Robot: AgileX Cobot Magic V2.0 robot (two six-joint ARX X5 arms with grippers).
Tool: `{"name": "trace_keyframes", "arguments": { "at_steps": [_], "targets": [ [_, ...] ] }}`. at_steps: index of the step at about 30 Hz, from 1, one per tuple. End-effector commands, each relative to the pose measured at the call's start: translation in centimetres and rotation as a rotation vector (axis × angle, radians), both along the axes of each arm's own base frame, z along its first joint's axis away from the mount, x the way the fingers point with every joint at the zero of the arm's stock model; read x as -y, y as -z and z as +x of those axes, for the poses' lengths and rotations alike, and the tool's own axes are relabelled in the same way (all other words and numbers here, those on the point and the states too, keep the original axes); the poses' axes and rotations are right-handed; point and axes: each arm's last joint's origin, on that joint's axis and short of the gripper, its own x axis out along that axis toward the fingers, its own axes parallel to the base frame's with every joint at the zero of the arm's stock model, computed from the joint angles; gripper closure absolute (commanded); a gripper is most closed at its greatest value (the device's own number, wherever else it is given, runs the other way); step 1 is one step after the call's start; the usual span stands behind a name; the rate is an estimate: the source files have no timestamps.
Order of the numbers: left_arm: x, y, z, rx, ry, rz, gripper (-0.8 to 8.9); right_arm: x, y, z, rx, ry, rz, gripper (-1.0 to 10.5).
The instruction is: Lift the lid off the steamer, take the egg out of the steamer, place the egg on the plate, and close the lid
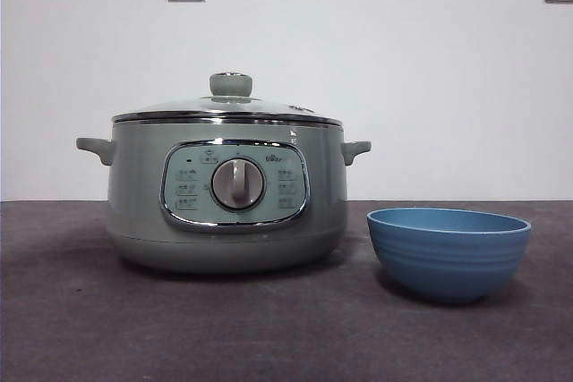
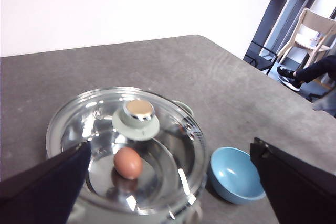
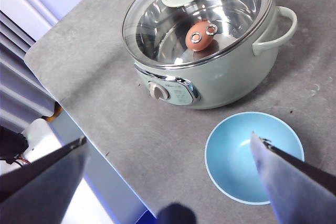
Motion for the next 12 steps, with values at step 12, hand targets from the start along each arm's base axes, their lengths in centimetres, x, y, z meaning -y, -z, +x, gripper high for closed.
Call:
{"name": "trace_keyframes", "arguments": {
  "at_steps": [12],
  "targets": [
    [7.6,1.6,10.2,0.051,-0.008,0.135,2.47,0.0,-0.1,0.0,0.006,-0.002,0.002,3.8]
  ]
}}
